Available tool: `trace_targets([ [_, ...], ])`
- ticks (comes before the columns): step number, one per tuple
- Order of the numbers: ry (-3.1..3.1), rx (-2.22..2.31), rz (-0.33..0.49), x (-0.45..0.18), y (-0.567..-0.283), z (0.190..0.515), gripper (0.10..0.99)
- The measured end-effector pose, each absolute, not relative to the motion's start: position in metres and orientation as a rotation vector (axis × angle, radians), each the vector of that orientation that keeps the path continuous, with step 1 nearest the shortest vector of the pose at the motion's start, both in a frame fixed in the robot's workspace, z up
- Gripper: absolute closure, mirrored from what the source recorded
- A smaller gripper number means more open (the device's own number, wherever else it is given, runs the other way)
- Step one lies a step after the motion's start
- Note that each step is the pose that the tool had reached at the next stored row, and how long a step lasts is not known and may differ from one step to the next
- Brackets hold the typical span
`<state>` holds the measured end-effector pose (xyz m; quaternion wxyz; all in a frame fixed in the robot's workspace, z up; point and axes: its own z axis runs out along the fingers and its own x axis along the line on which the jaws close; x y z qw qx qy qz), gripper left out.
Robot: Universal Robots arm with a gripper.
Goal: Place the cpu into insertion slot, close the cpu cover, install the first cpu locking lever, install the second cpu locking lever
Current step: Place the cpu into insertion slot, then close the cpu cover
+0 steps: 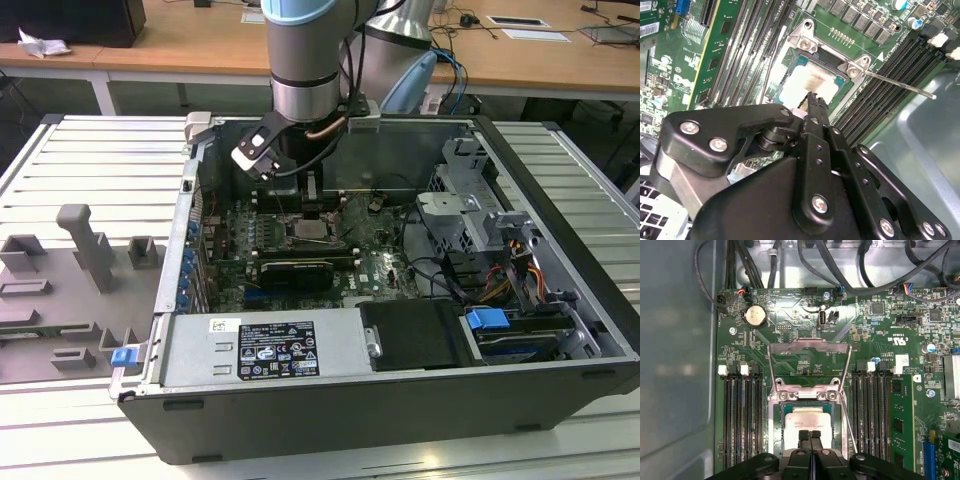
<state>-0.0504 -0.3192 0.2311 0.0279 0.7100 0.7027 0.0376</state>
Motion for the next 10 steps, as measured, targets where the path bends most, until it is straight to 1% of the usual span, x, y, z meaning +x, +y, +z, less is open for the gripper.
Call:
trace_targets([
  [10, 2.165, 2.188, 0.103, -0.0415, -0.3195, 0.2374, 0.98],
])
